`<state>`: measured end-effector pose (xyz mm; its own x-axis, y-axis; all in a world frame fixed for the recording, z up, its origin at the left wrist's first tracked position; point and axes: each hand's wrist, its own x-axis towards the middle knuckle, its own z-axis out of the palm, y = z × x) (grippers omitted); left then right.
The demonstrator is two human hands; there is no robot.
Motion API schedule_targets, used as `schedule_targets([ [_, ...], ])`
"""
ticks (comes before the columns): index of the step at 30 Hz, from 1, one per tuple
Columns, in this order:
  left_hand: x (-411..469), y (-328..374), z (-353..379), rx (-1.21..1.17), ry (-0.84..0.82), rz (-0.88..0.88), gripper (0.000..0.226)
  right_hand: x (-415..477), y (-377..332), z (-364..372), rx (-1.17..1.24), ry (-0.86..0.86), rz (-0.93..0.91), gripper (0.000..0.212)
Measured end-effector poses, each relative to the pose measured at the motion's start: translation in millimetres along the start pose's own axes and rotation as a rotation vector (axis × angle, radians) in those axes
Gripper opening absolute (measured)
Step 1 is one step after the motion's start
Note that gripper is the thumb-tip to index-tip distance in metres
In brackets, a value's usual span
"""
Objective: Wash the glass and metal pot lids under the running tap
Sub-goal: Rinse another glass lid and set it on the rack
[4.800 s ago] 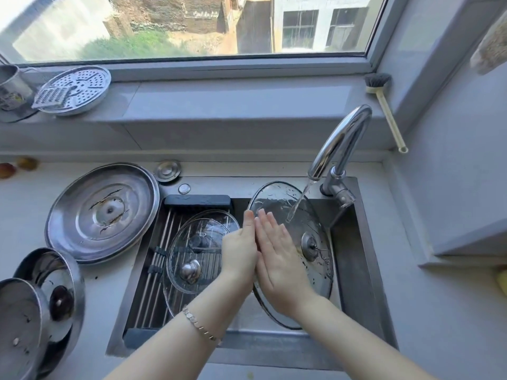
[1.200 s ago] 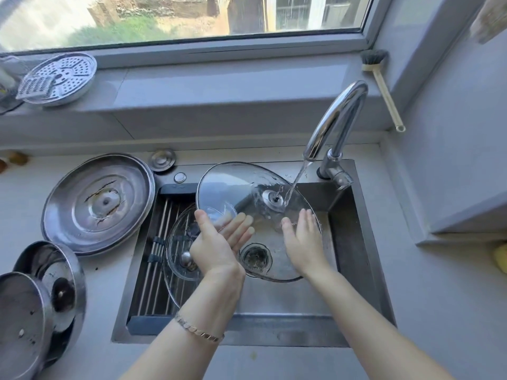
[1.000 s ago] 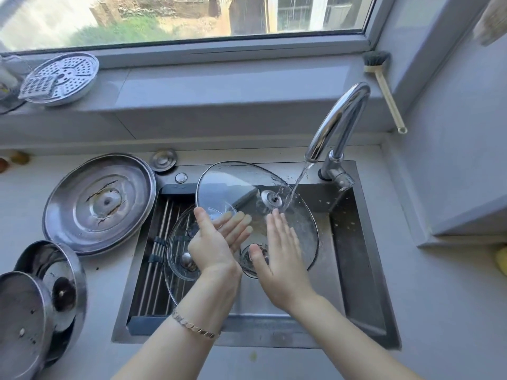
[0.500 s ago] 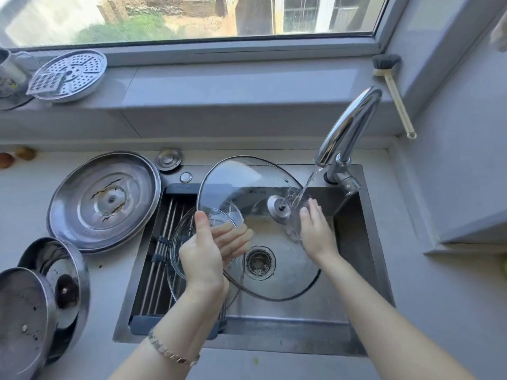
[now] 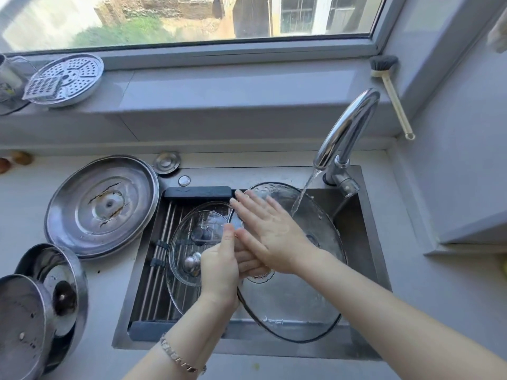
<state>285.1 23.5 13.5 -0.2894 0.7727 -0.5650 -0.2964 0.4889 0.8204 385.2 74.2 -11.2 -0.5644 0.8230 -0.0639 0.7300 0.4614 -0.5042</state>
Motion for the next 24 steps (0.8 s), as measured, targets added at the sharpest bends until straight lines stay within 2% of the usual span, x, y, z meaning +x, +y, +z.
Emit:
schedule_targets([
  [4,2,2,-8,0.011,0.003,0.032,0.054,0,53,-11,0.095,-0.085,0.430,0.065],
  [5,3,4,-10,0.002,0.013,0.040,0.054,-6,63,-11,0.143,-0.080,0.480,0.062],
  [9,12,12,-12,-0.043,0.063,0.075,0.053,-35,56,-3,0.230,0.069,0.433,0.043],
  [13,17,15,-8,-0.058,0.083,0.105,0.054,-39,35,4,0.221,0.167,0.399,0.048],
  [17,18,19,-6,-0.084,0.090,0.116,0.054,-28,40,-6,0.573,0.347,0.473,0.030],
  [20,20,24,-9,-0.114,0.111,0.119,0.053,-21,45,-12,0.940,0.328,0.455,0.008],
  [24,20,29,-11,-0.111,0.104,0.137,0.052,-20,51,-25,1.165,0.246,0.471,0.011],
])
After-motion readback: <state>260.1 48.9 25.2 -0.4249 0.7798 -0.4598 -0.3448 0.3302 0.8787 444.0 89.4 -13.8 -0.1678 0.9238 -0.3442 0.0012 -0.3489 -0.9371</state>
